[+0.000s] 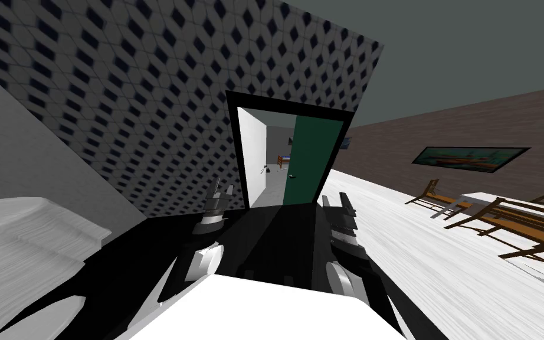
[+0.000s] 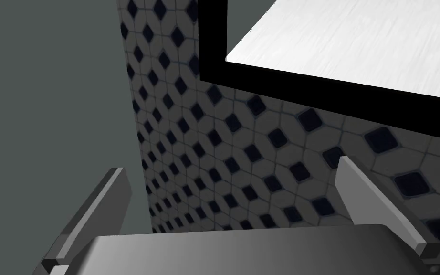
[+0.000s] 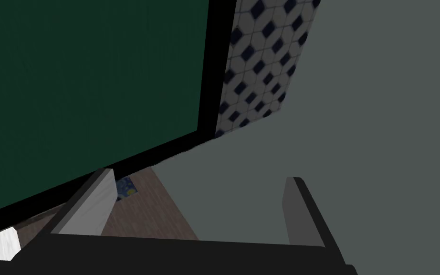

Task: Push the door open

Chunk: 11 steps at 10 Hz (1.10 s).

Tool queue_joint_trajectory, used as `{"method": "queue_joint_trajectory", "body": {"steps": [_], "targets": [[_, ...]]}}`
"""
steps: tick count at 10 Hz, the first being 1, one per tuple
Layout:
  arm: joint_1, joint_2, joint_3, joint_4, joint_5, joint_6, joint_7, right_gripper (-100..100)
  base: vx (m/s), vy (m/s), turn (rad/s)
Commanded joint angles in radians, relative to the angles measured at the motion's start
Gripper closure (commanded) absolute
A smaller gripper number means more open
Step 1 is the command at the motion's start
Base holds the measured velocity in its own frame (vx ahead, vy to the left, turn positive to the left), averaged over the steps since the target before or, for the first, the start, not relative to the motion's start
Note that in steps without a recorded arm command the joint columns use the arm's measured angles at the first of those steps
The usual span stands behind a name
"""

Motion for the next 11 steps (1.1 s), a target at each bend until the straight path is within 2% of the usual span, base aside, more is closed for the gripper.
{"method": "queue_joint_trajectory", "body": {"steps": [1,11], "targets": [[-0.015,-0.008,0.001,0.037,0.001,-0.007,0.004,-100,0.141,0.008,0.025],[-0.098,-0.038,0.008,0.24,0.007,-0.046,0.024,-100,0.113,-0.049,0.018]]}}
